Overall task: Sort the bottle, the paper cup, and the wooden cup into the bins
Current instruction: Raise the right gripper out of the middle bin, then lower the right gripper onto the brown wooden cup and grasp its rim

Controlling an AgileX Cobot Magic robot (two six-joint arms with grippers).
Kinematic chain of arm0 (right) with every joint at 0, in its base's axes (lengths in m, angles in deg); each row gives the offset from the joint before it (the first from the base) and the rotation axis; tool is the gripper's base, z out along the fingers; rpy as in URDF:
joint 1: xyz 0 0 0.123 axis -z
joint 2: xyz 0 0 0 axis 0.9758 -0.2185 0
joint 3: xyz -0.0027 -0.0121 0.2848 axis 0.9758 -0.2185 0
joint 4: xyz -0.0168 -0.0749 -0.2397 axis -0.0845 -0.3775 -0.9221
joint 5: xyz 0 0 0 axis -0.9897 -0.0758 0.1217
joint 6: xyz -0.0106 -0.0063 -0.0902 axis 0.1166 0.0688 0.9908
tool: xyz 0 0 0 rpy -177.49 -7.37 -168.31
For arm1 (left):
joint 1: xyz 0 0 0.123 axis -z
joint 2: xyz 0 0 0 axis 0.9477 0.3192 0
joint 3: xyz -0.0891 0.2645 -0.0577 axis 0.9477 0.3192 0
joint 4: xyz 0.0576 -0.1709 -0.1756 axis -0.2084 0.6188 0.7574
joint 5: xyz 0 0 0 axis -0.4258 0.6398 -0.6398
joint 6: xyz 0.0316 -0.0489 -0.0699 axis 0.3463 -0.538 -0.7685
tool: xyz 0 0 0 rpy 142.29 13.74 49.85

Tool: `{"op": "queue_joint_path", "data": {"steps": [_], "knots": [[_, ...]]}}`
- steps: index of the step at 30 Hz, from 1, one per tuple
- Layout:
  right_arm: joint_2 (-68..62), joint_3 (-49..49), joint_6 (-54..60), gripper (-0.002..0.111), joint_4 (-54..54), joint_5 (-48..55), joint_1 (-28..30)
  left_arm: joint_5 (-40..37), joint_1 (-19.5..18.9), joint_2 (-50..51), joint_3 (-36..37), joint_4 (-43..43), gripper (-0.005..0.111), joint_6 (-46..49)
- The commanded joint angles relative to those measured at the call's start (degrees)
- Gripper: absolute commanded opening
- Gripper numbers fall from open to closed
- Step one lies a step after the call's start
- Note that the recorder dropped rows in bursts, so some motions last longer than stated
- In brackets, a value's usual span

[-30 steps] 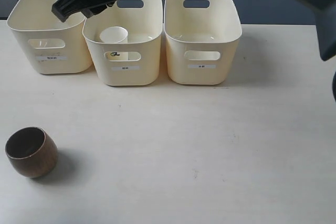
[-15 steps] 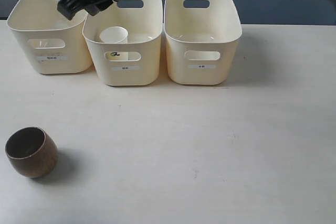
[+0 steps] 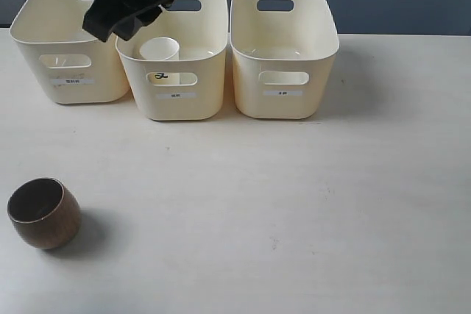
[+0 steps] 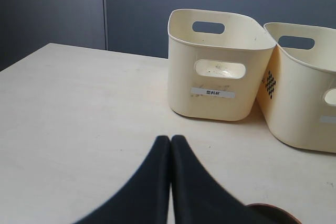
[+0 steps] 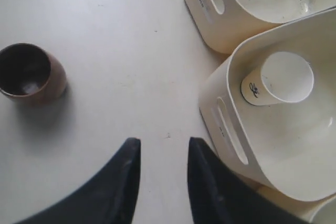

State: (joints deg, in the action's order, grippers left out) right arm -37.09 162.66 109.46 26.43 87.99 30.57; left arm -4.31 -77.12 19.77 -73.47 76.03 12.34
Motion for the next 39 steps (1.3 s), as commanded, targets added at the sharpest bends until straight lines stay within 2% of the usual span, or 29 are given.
{"op": "queue_joint_path", "data": {"steps": [1,3,6,7,12,15,23,31,34,39], "knots": [[0.64,0.21,3.51,0.031,2.28,0.26,-0.01,0.25,0.20,-0.29,-0.23,-0.15,0.000,-0.08],[0.64,0.21,4.79,0.033,3.49,0.26,-0.01,0.25,0.20,-0.29,-0.23,-0.15,0.000,-0.08],[0.64,0.21,4.79,0.047,6.06,0.26,-0.01,0.25,0.20,-0.29,-0.23,-0.15,0.000,-0.08],[0.64,0.21,5.07,0.048,7.32,0.26,-0.01,0.25,0.20,-0.29,-0.23,-0.15,0.000,-0.08],[0.02,0.10,14.12,0.048,13.34,0.26,-2.72,0.25,0.20,-0.29,-0.23,-0.15,0.000,-0.08],[-1.28,-0.01,18.90,0.048,12.91,0.26,-6.15,0.25,0.20,-0.29,-0.23,-0.15,0.000,-0.08],[-4.62,-1.04,22.55,0.048,11.49,0.26,-10.53,0.25,0.20,-0.29,-0.23,-0.15,0.000,-0.08],[-4.98,-10.33,28.17,0.048,11.70,0.26,-12.91,0.25,0.20,-0.29,-0.23,-0.15,0.000,-0.08],[-6.23,-11.30,30.22,0.048,11.70,0.03,-13.17,0.25,0.20,-0.29,-0.23,-0.15,0.000,-0.08],[-9.89,-11.29,36.00,0.048,12.59,-6.20,-13.17,0.25,0.20,-0.29,-0.23,-0.15,0.000,-0.08]]}}
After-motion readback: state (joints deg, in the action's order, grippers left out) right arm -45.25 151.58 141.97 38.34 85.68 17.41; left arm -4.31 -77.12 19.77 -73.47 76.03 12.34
